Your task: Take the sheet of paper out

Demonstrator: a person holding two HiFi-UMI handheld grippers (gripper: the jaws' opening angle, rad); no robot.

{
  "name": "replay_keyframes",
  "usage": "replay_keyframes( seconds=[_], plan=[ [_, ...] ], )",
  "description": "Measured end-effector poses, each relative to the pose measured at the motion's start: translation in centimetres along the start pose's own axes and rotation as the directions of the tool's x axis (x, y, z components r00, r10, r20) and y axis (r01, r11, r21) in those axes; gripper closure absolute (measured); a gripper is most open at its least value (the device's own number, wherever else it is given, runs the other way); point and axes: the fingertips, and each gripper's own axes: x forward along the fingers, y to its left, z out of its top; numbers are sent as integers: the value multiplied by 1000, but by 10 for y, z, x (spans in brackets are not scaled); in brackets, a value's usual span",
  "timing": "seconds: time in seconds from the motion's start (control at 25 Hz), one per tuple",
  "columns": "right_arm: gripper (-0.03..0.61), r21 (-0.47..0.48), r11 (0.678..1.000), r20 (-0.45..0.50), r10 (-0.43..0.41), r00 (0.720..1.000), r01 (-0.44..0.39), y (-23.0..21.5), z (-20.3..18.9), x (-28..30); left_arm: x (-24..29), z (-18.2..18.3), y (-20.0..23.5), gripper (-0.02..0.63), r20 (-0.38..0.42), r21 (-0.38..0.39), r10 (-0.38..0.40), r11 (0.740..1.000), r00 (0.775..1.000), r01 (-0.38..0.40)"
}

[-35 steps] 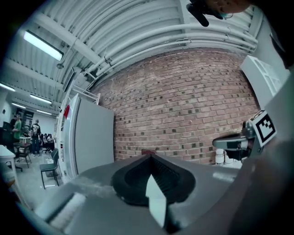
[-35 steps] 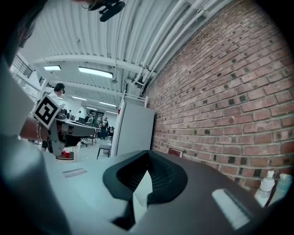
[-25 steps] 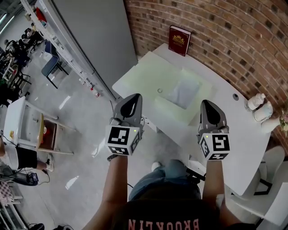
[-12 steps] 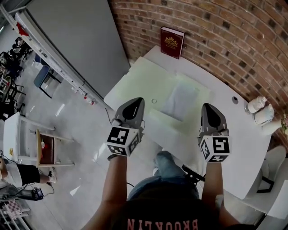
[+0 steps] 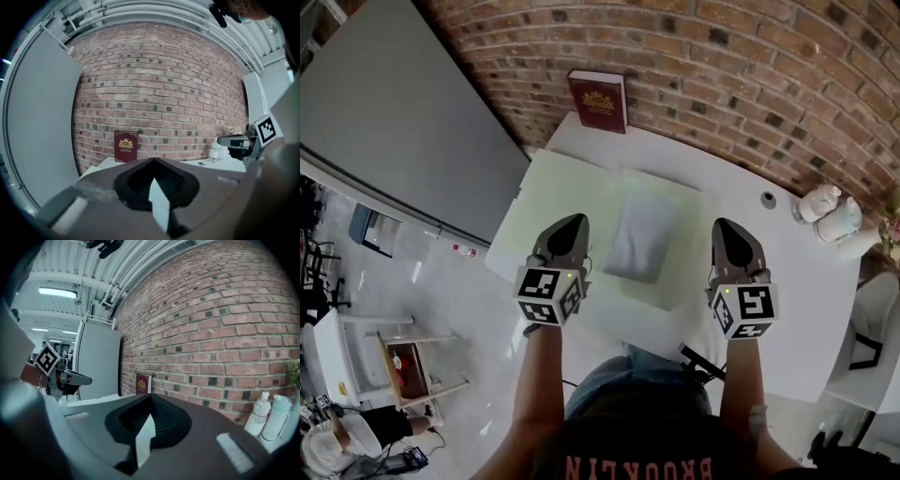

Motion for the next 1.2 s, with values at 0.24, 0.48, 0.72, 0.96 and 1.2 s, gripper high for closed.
replay_keyframes(
  seconds=[0.24, 0.48, 0.72, 0.96, 1.2],
  plan=[
    [578, 67, 992, -37, -107, 994, 109, -35, -21, 5, 41, -16, 5, 614, -82, 9, -24, 1000, 996, 25],
    [577, 56, 984, -139, -159, 977, 168, -46, -45, 8, 69, -33, 9, 614, -198, 21, -122, 992, 973, 128],
    [576, 118, 962, -210, -217, 953, 245, -55, -69, 6, 92, -66, 14, 612, -320, -31, -212, 977, 923, 213],
    [575, 109, 954, -269, -242, 932, 279, -50, -87, 10, 104, -118, 9, 511, -478, -104, -301, 952, 825, 287],
    [577, 120, 950, -346, -233, 909, 289, -38, -111, 15, 105, -163, -1, 483, -583, -212, -385, 922, 715, 324]
  ],
)
